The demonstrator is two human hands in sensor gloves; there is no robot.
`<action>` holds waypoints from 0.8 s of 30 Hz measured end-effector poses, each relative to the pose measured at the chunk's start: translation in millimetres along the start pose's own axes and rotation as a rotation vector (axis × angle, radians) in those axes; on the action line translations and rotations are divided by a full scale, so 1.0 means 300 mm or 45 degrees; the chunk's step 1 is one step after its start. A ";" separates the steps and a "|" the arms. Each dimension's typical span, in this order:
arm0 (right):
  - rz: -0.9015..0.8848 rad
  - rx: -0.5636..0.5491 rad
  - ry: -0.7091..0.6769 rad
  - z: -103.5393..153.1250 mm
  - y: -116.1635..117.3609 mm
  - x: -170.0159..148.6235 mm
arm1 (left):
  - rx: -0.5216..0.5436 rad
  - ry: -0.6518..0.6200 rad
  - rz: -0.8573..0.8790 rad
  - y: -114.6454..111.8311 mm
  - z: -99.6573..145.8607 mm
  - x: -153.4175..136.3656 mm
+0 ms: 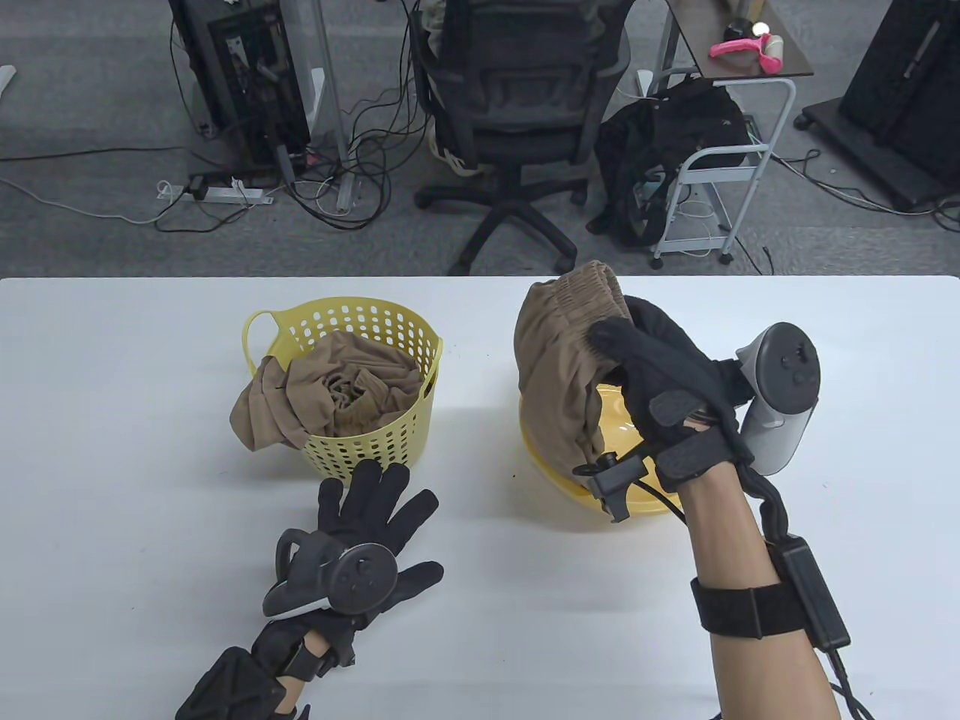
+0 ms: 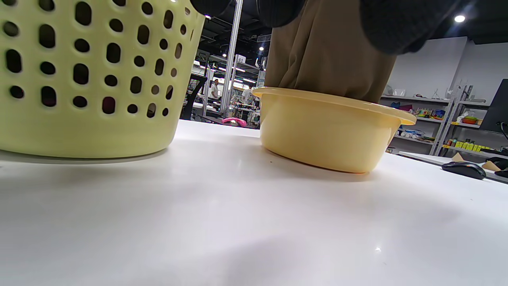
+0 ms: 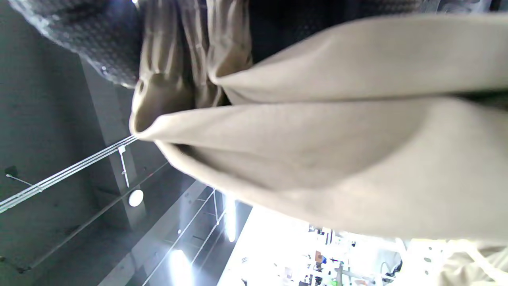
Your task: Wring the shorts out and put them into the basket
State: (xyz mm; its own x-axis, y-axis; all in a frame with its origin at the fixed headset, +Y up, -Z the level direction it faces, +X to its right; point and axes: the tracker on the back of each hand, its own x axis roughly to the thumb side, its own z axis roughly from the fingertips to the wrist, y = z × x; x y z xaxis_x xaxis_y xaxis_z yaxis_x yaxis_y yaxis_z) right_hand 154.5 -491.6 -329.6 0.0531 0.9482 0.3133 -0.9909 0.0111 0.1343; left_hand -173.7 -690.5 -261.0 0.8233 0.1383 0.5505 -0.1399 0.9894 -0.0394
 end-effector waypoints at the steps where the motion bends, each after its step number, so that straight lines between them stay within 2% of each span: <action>1: -0.012 0.004 -0.006 -0.003 0.004 0.006 | 0.000 -0.001 -0.002 0.000 0.000 0.001; 14: -0.218 0.082 -0.075 -0.024 0.077 0.078 | 0.009 0.004 -0.002 0.003 0.001 -0.003; 24: -0.274 0.143 -0.093 -0.033 0.140 0.113 | 0.020 0.007 -0.003 0.005 0.001 -0.005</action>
State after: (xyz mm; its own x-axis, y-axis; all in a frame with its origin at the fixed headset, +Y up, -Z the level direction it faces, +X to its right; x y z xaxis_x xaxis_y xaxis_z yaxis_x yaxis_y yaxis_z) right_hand 113.5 -455.7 -322.7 0.2739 0.9025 0.3325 -0.9361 0.1707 0.3076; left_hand -175.4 -689.3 -261.7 0.8266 0.1366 0.5460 -0.1470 0.9888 -0.0249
